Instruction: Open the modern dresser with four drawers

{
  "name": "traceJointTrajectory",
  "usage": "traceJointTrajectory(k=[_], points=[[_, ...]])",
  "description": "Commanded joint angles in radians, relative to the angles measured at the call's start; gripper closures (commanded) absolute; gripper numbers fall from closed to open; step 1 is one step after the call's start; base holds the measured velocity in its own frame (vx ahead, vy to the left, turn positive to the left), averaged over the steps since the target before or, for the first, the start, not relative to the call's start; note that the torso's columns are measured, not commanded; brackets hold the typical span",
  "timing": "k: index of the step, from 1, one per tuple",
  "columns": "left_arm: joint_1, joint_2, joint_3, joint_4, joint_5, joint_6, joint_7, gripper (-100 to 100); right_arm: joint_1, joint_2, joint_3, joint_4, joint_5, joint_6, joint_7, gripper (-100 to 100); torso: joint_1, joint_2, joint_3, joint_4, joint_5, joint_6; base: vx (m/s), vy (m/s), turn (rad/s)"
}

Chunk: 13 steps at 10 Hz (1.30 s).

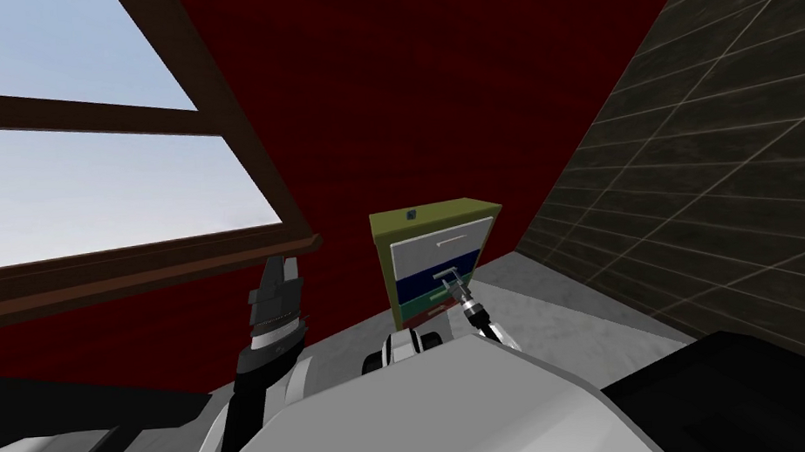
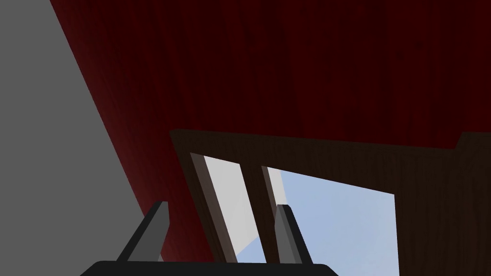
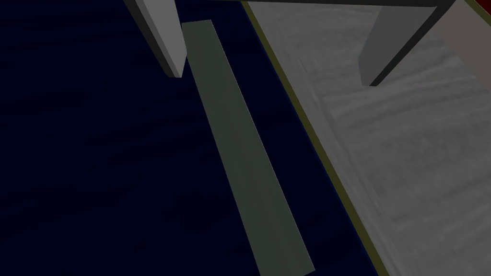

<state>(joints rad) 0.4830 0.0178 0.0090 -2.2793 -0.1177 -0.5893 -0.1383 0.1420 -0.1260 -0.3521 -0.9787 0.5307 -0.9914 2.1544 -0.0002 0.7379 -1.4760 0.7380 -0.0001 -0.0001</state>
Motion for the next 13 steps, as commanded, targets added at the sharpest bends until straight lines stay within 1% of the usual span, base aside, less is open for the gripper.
traceJointTrajectory(k=[1, 2, 3, 4, 5, 6, 7, 8, 9, 10, 11, 12, 13], points=[[0.000, 0.000, 0.000, 0.000, 0.000, 0.000, 0.000, 0, 0.007, 0.057, -0.020, 0.046, 0.034, -0.024, 0.081, -100, 0.000, 0.000, 0.000, 0.000, 0.000, 0.000, 0.038, -0.015, 0.039], [0.000, 0.000, 0.000, 0.000, 0.000, 0.000, 0.000, 0, 0.007, 0.057, -0.020, 0.046, 0.034, -0.024, 0.087, -100, 0.000, 0.000, 0.000, 0.000, 0.000, 0.000, 0.026, -0.011, 0.012], [0.000, 0.000, 0.000, 0.000, 0.000, 0.000, 0.000, 0, 0.007, 0.083, -0.026, 0.062, 0.045, -0.031, 0.112, -100, 0.000, 0.000, 0.000, 0.000, 0.000, 0.000, 0.018, -0.009, 0.017], [0.000, 0.000, 0.000, 0.000, 0.000, 0.000, 0.000, 0, 0.007, 0.083, -0.026, 0.062, 0.045, -0.031, 0.112, -100, 0.000, 0.001, 0.001, 0.000, 0.000, 0.000, 0.010, -0.004, 0.011], [0.000, 0.000, 0.000, 0.000, 0.000, 0.000, 0.000, 0, 0.009, 0.133, -0.035, 0.085, 0.059, -0.042, 0.148, -100, 0.000, 0.001, 0.001, 0.000, 0.000, 0.000, 0.014, -0.011, 0.034], [0.000, 0.000, 0.000, 0.000, 0.000, 0.000, 0.000, 0, 0.009, 0.136, -0.035, 0.085, 0.059, -0.042, 0.148, -100, 0.000, 0.000, 0.000, 0.000, 0.000, 0.000, 0.014, -0.009, 0.018], [0.000, 0.000, 0.000, 0.000, 0.000, 0.000, 0.000, 0, 0.010, 0.159, -0.038, 0.091, 0.064, -0.045, 0.158, -100, 0.000, 0.000, 0.000, 0.000, 0.000, 0.000, 0.011, -0.005, 0.012], [0.000, 0.000, 0.000, 0.000, 0.000, 0.000, 0.000, 0, 0.010, 0.173, -0.039, 0.094, 0.066, -0.046, 0.163, -100, 0.000, 0.000, 0.000, 0.000, 0.000, 0.000, 0.007, -0.004, 0.008], [0.000, 0.000, 0.000, 0.000, 0.000, 0.000, 0.000, 0, 0.006, 0.162, -0.039, 0.096, 0.063, -0.044, 0.158, -100, 0.000, 0.000, 0.000, 0.000, 0.000, 0.000, 0.000, 0.000, 0.000], [0.000, 0.000, 0.000, 0.000, 0.000, 0.000, 0.000, 0, -0.013, 0.150, -0.038, 0.084, 0.063, -0.015, 0.141, -100, 0.000, 0.000, 0.000, 0.000, 0.000, 0.000, 0.033, 0.035, 0.008], [0.000, 0.000, 0.000, 0.000, 0.000, 0.000, 0.000, 0, -0.020, 0.143, -0.038, 0.077, 0.063, -0.002, 0.132, -100, 0.002, -0.001, -0.001, 0.000, 0.001, 0.000, 0.058, 0.058, 0.009], [0.000, 0.000, 0.000, 0.000, 0.000, 0.000, 0.000, 0, -0.007, 0.151, -0.034, 0.063, 0.066, -0.006, 0.135, -100, 0.002, -0.002, -0.001, -0.001, 0.001, 0.000, 0.027, 0.027, 0.001], [0.000, 0.000, 0.000, 0.000, 0.000, 0.000, 0.000, 0, -0.008, 0.154, -0.039, 0.088, 0.063, -0.024, 0.147, 100, 0.000, 0.000, 0.000, 0.000, 0.000, 0.000, -0.008, -0.020, -0.010]])
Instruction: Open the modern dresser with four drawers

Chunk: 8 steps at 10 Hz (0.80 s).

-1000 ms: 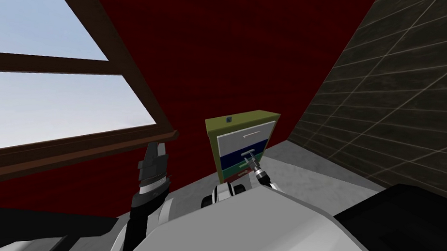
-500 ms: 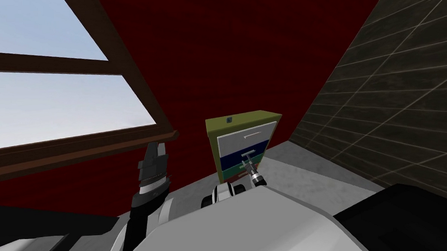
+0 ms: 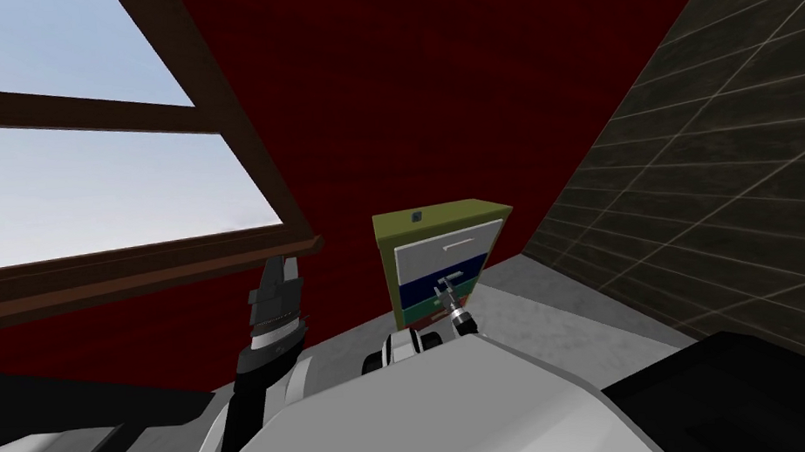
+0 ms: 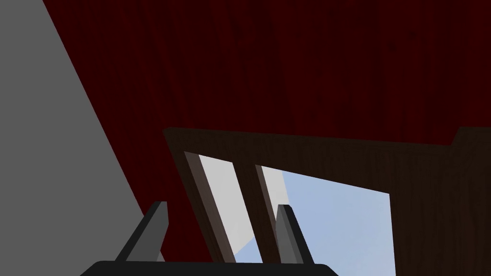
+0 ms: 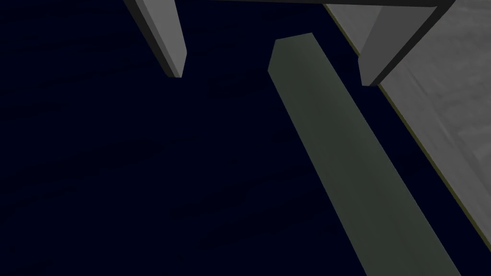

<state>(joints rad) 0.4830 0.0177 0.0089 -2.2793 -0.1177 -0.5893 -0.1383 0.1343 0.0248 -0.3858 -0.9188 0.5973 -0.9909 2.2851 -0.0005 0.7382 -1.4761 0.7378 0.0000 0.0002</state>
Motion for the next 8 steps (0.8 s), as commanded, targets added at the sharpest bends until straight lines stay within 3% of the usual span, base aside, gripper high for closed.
traceJointTrajectory(k=[1, 3, 6, 8], points=[[0.000, 0.000, 0.000, 0.000, 0.000, 0.000, 0.000, 0, 0.012, 0.013, -0.006, 0.039, -0.003, -0.047, 0.031, 100, -0.003, 0.002, 0.002, -0.001, -0.002, 0.000, -0.036, -0.072, -0.025], [0.000, 0.000, 0.000, 0.000, 0.000, 0.000, 0.000, 0, -0.007, -0.013, -0.003, 0.016, -0.003, -0.024, 0.001, 100, -0.005, -0.007, -0.002, -0.007, -0.007, -0.001, -0.085, -0.015, -0.003], [0.000, 0.000, 0.000, 0.000, 0.000, 0.000, 0.000, 0, -0.009, -0.035, 0.005, 0.007, 0.002, 0.010, -0.032, 100, -0.001, -0.003, 0.000, -0.006, -0.005, -0.001, -0.183, 0.048, -0.036], [0.000, 0.000, 0.000, 0.000, 0.000, 0.000, 0.000, 0, -0.016, -0.043, 0.000, 0.004, -0.002, 0.003, -0.031, 100, -0.001, -0.008, -0.003, -0.006, -0.005, -0.004, -0.116, 0.019, -0.013]])
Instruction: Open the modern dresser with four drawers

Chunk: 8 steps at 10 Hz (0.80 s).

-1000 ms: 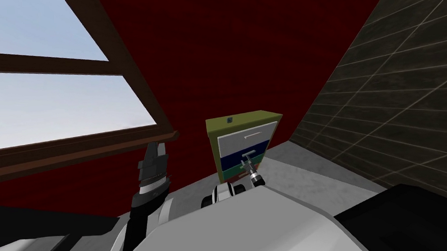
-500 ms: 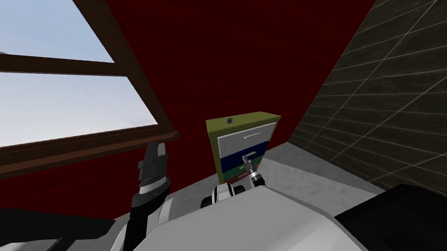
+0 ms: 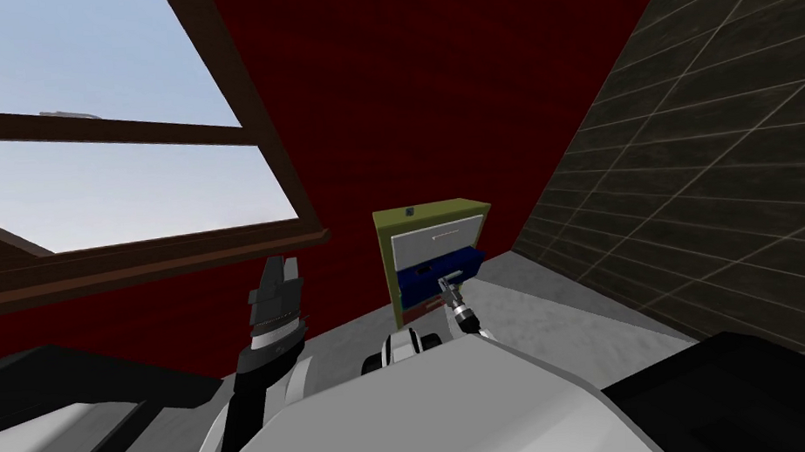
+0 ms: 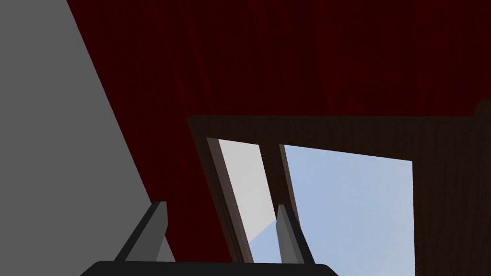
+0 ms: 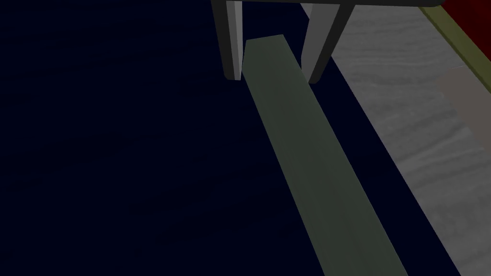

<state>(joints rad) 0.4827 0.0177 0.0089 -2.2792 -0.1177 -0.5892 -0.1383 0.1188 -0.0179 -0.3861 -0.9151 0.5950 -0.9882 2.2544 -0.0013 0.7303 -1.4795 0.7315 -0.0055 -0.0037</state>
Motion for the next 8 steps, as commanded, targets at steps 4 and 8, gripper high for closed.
traceJointTrajectory(k=[4, 8], points=[[0.000, 0.000, 0.000, 0.000, 0.000, 0.000, 0.000, 0, -0.020, -0.045, 0.011, -0.030, 0.005, 0.040, -0.056, -100, -0.002, 0.007, 0.004, 0.001, 0.000, 0.004, -0.153, 0.001, -0.012], [0.000, 0.000, 0.000, 0.000, 0.000, 0.000, 0.000, 0, -0.069, -0.107, 0.021, -0.066, 0.010, 0.123, -0.134, -100, 0.002, 0.005, 0.001, 0.005, 0.005, 0.004, -0.067, 0.068, 0.003]])
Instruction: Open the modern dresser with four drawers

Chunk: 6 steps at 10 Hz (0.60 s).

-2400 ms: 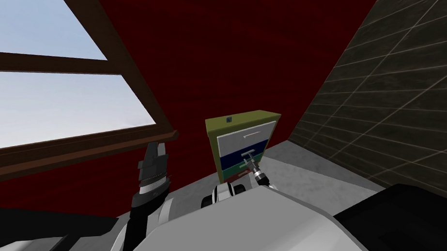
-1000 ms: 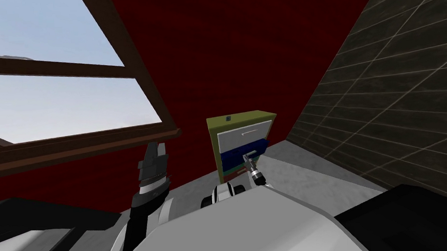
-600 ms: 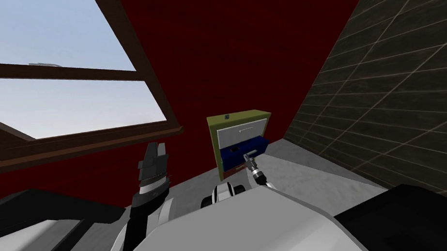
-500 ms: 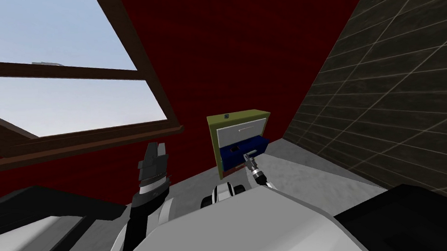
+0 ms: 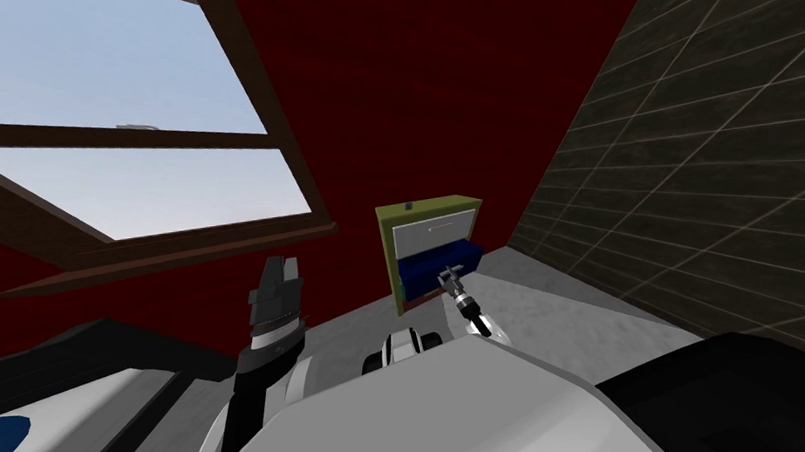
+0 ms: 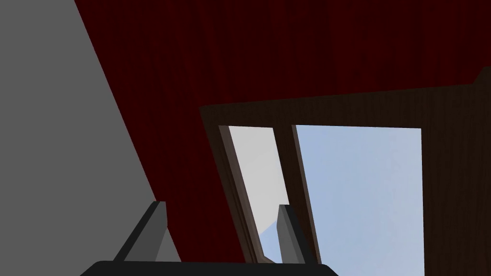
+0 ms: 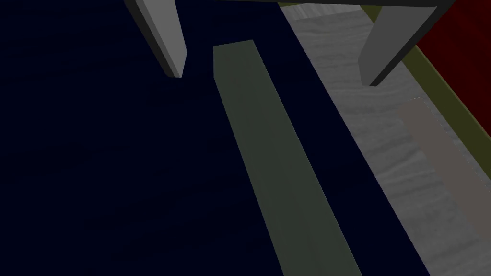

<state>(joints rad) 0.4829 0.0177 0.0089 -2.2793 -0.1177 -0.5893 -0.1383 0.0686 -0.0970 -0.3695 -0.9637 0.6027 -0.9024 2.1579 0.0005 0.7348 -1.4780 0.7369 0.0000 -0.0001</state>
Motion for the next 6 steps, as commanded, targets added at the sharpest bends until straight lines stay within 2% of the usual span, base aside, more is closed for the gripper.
traceJointTrajectory(k=[1, 4, 5, 6], points=[[0.000, 0.000, 0.000, 0.000, 0.000, 0.000, 0.000, 0, -0.031, -0.043, 0.007, -0.027, 0.003, 0.058, -0.057, -100, -0.001, 0.003, 0.002, 0.001, 0.000, 0.000, -0.063, 0.060, -0.002], [0.000, 0.000, 0.000, 0.000, 0.000, 0.000, 0.000, 0, -0.068, -0.090, 0.015, -0.054, 0.007, 0.120, -0.115, -100, 0.000, 0.004, 0.003, 0.003, 0.001, 0.000, -0.073, 0.061, 0.002], [0.000, 0.000, 0.000, 0.000, 0.000, 0.000, 0.000, 0, -0.057, -0.080, 0.014, -0.043, 0.008, 0.109, -0.100, -100, 0.002, 0.007, 0.004, 0.006, 0.003, 0.000, -0.030, 0.020, -0.004], [0.000, 0.000, 0.000, 0.000, 0.000, 0.000, 0.000, 0, -0.056, -0.081, 0.015, -0.044, 0.009, 0.117, -0.105, 0, 0.002, 0.007, 0.004, 0.005, 0.002, 0.000, 0.000, 0.000, 0.000]])
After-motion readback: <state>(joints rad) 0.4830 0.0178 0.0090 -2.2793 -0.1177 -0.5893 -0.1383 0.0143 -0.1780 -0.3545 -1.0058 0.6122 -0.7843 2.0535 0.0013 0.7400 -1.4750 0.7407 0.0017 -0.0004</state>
